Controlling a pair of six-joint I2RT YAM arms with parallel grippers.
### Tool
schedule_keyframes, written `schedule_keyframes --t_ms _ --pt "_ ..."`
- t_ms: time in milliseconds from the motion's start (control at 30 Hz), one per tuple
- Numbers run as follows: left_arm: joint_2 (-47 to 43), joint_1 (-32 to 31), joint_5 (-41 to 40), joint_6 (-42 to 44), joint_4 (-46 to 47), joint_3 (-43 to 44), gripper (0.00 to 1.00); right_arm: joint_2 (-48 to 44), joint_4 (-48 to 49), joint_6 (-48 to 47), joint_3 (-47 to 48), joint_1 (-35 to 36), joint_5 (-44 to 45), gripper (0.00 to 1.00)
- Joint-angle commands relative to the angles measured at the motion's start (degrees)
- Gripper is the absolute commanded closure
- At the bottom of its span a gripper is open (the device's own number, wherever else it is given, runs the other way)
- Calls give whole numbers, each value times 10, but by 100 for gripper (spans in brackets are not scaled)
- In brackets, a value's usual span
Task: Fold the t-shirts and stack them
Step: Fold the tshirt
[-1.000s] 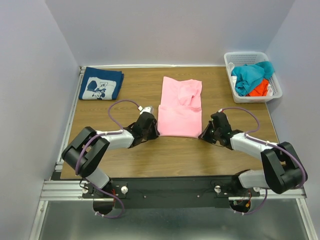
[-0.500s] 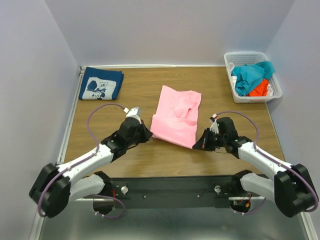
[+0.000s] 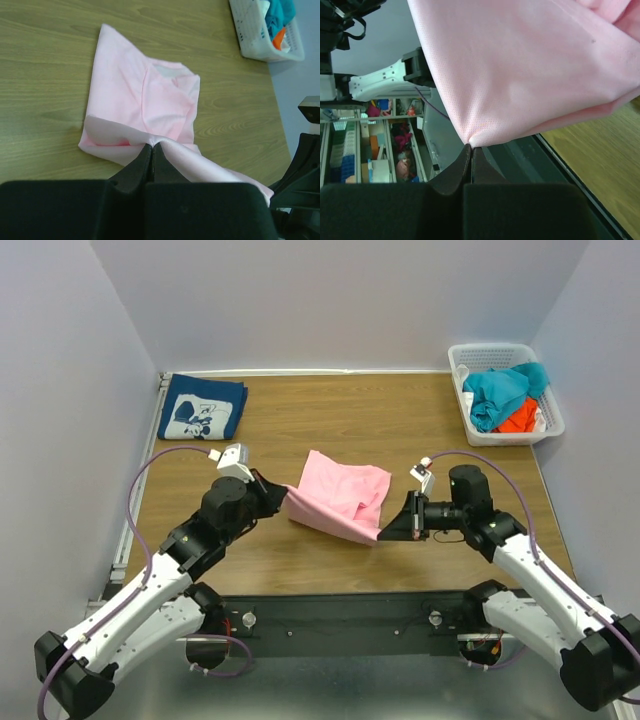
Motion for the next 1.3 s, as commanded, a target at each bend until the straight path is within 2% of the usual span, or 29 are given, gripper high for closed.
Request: schedule_keyframes --t_ms 0,300,467,1033,1267 --pt "-1 2 -64 -4 -2 30 100 -15 -26 11 41 3 -3 99" --pt "113 9 -113 11 34 93 100 68 -39 21 71 2 137 99" --pt "173 21 -101 34 75 115 100 77 -38 18 101 2 227 99" --pt "354 96 -31 78 134 217 100 190 -34 6 188 -18 280 99" --pt "438 112 -10 97 140 278 100 225 13 13 199 -54 292 99"
